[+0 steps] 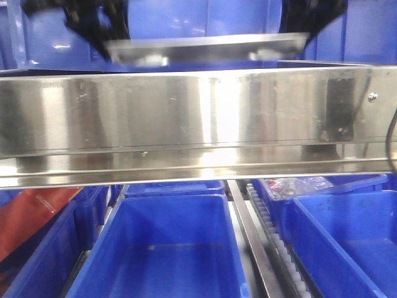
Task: Stack silver trays without gaps
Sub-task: 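Lift the silver tray off the shelf with both grippers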
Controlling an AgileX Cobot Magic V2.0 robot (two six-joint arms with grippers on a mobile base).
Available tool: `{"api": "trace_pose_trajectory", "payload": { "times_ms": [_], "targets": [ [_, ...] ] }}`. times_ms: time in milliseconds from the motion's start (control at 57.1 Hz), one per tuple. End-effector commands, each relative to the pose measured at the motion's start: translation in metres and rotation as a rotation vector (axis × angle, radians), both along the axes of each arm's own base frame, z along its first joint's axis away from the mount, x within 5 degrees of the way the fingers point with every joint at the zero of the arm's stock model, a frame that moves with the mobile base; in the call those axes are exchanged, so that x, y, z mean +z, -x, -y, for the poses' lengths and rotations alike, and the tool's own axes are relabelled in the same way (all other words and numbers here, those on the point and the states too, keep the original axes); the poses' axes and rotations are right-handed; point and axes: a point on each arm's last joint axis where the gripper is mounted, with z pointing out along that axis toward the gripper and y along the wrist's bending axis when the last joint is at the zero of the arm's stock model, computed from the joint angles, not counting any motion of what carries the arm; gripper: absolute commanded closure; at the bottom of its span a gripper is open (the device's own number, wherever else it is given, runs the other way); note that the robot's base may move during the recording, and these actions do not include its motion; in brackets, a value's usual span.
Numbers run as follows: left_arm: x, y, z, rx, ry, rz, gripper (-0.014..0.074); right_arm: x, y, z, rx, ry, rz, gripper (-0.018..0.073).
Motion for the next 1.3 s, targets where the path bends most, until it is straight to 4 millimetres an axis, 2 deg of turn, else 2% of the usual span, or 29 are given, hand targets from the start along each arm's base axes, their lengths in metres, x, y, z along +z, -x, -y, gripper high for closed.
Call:
{"api": "trace_pose_trajectory", "payload": {
  "times_ms": [0, 175, 368, 525, 683, 840, 1278],
  "targets": [
    [0.027, 0.011, -0.007, -0.009, 0.012, 0.078, 0.0606, 0.022, 0.01, 0.002, 0.021, 0.006, 0.065, 0.0638],
    [0.054, 0.028, -0.018, -0.005, 0.029, 0.129, 0.0606, 0.04, 0.024, 0.006, 0.022, -0.007, 0.092, 0.0638],
    [0.083, 0.044, -0.029, -0.006, 0.076, 0.226, 0.0606, 0.068, 0.04, 0.01, 0.02, -0.032, 0.188, 0.0638],
    [0.107, 0.052, -0.036, -0.014, 0.103, 0.367, 0.0606, 0.096, 0.044, 0.012, 0.014, -0.07, 0.326, 0.0638],
    [0.123, 0.053, -0.039, -0.029, 0.125, 0.506, 0.0606, 0.115, 0.043, 0.012, 0.01, -0.098, 0.428, 0.0638],
    [0.13, 0.051, -0.038, -0.042, 0.139, 0.58, 0.0606, 0.121, 0.041, 0.011, 0.007, -0.111, 0.476, 0.0638],
    [0.131, 0.051, -0.038, -0.042, 0.139, 0.584, 0.0606, 0.123, 0.04, 0.011, 0.005, -0.117, 0.5, 0.0638]
  ]
}}
